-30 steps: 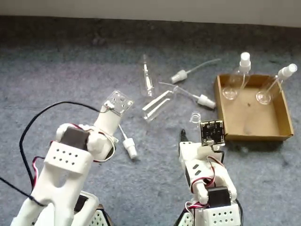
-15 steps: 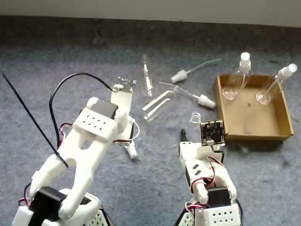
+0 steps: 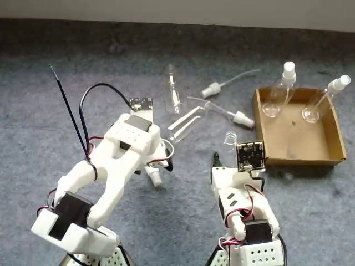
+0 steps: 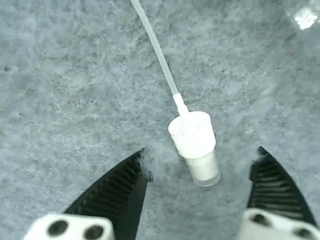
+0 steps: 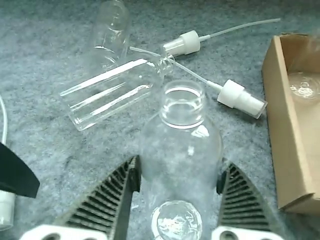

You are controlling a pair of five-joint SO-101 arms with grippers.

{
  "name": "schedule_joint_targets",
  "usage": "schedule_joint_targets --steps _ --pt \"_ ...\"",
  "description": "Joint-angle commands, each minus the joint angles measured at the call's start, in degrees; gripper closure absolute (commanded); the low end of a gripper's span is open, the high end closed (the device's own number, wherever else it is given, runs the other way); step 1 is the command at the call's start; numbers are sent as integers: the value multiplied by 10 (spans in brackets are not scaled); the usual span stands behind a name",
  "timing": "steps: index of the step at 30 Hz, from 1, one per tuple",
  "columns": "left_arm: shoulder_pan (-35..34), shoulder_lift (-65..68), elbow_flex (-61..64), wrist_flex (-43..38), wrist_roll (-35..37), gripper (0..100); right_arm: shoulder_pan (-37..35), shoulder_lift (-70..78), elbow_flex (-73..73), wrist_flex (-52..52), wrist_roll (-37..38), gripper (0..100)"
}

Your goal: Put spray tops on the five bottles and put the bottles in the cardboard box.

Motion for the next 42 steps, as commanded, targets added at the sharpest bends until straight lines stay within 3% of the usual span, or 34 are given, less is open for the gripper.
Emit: schedule_joint_targets --steps 1,7,15,24,34,38,42 --pt "9 -1 0 -51 25 738 7 -2 32 -10 -5 832" --pt "9 -1 63 -130 25 816 7 -2 32 -10 -5 832" --pt "9 -1 99 -176 24 997 7 -2 32 -10 -5 832" --pt "7 -7 97 -167 12 987 7 -2 32 -10 -5 832" --pt "-100 -64 -22 44 -164 987 7 -2 33 -10 -5 832" --pt "-110 -78 -21 61 -229 987 7 -2 33 -10 -5 832" --pt "-114 -81 -21 62 -343 987 7 -2 33 -10 -5 832"
